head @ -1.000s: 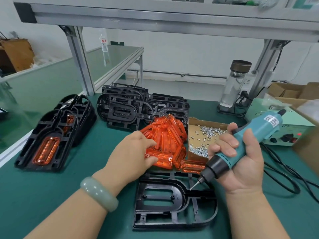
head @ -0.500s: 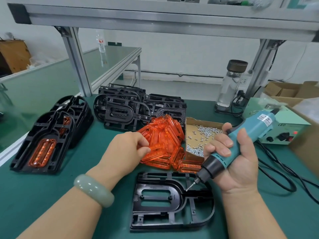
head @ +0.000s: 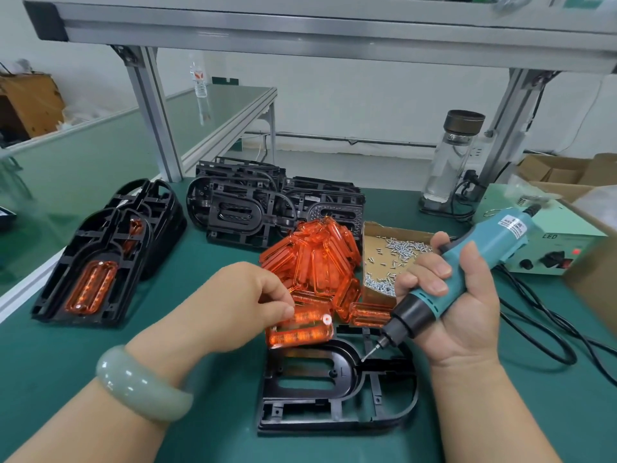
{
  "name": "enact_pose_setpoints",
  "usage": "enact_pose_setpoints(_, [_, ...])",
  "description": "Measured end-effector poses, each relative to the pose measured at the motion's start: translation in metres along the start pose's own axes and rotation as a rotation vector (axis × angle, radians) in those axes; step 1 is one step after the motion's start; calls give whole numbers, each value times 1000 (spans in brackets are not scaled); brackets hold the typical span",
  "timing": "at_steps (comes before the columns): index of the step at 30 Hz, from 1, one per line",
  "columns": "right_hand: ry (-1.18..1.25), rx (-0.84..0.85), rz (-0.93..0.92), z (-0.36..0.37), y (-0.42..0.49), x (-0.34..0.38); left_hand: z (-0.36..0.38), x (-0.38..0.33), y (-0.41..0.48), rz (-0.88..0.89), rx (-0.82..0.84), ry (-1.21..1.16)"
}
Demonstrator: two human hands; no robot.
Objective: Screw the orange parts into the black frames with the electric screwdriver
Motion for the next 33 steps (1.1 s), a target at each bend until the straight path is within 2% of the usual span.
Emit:
enact_pose_setpoints(4, [0,-8,1,-1,1,-1,16,-4,-5,19,129,56])
enact_pose_setpoints(9, [-1,-14,5,-1,2,-2,30,-8,-10,19,169,98])
enact_pose_setpoints(16, [1,-6,8,-2,0,-2,33,-14,-15,60,81,221])
enact_pose_setpoints(27, [1,-20,13,0,1,-2,43,-15,-24,62,-74,269])
enact_pose_setpoints(33, [-5,-15,12,0,1,-2,45,-16,-27,69,-104,266])
Point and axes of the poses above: each hand's wrist, its own y-axis towards the middle knuckle, its own z-axis out of the palm, x = y × z, the point moved 5 cm from there along y, towards the middle knuckle, and after that the axes turned 3 degrees about y, right-handed, at the moved point
